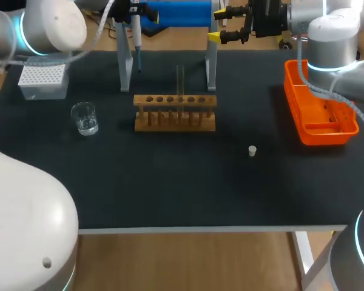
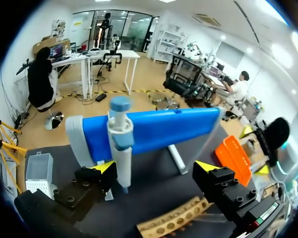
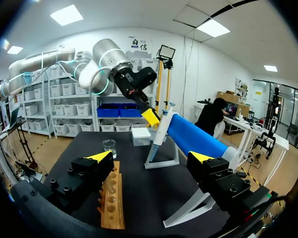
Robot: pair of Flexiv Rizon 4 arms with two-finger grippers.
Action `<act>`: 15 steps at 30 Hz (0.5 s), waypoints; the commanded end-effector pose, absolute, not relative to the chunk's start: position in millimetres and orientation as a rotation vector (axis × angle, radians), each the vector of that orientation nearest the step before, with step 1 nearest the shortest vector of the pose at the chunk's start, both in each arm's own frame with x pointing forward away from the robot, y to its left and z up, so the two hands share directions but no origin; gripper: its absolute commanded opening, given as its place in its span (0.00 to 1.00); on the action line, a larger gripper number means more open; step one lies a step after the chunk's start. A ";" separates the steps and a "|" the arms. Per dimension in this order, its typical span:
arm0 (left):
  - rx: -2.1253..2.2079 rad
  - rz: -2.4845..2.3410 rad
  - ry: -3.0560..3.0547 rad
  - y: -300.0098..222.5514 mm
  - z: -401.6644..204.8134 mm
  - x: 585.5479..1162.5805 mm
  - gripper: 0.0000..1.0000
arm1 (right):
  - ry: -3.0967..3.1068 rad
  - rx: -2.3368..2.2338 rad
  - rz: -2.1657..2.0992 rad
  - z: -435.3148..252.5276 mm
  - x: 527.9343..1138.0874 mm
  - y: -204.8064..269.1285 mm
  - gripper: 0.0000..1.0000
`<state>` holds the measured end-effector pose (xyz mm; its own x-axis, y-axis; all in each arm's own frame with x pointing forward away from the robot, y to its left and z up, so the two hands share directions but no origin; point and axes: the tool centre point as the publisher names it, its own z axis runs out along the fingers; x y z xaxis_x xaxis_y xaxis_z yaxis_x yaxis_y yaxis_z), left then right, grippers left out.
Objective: Invert the test tube, pick up the pipette, mount the tip to pipette, aspirate from beaker and dispense into the tube, eject the tip, return the pipette, and cap with the stopper.
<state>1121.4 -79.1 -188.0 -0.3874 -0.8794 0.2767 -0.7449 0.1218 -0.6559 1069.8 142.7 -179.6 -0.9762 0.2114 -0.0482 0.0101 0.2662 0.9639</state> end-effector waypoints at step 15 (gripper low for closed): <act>-1.021 -1.321 2.377 -84.8 -122.0 1022.2 1.00 | 2.367 0.206 1.795 -179.0 1070.4 141.5 1.00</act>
